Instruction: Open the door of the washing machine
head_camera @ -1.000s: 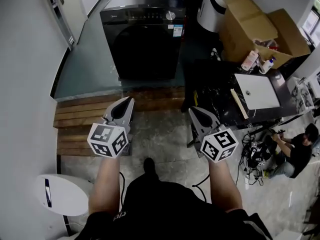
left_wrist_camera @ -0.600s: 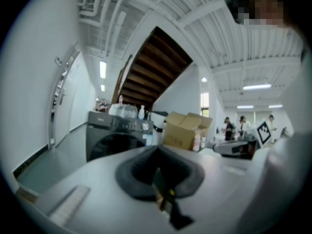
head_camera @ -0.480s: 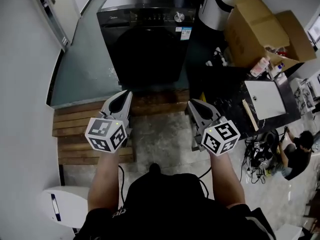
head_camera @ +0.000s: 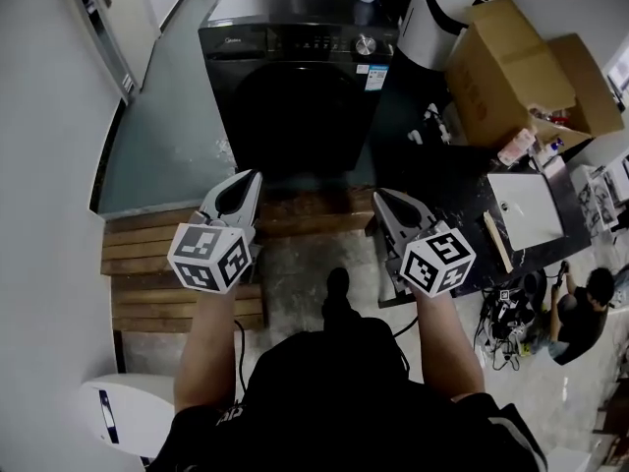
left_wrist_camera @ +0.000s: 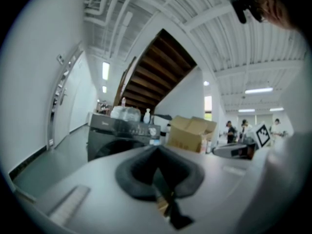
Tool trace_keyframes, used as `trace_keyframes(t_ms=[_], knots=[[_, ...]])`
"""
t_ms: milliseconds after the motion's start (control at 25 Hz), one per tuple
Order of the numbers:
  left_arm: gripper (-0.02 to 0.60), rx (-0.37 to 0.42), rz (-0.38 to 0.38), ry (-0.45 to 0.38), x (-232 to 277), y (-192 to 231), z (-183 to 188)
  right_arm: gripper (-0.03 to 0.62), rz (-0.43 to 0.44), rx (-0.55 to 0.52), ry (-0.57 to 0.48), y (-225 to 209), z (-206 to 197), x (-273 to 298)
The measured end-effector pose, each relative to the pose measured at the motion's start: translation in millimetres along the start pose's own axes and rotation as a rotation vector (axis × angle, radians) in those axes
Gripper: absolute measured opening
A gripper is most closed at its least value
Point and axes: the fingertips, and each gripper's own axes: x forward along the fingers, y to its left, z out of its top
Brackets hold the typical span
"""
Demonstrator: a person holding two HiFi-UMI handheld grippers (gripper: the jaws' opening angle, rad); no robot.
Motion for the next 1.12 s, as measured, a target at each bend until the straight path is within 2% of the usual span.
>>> trace_keyframes(t_ms=[160,320,600,880,1120], knots=[[0.008,-0.010,0.013,0.008,22,14,-1,-0.006,0.019,0.003,-0.022,-15,8,22],[0.008,0.009,0.007,0.001,60,25,12,-0.006,0.014,0.009,-0.051,-47,22,43],[0.008,0.023,-0.007,0.034,149,38,19,-0.006,0.003,0.023,-0.056,-125,40,90],[0.008,0.029,0.017,0.065,243,56,22,-0.006,0.039,0.043,-0.024,-192,45,150],[0.008,0.052,0.012,0.067,280,59,26,-0.006,0.100,0.054,0.018,-204,36,183]])
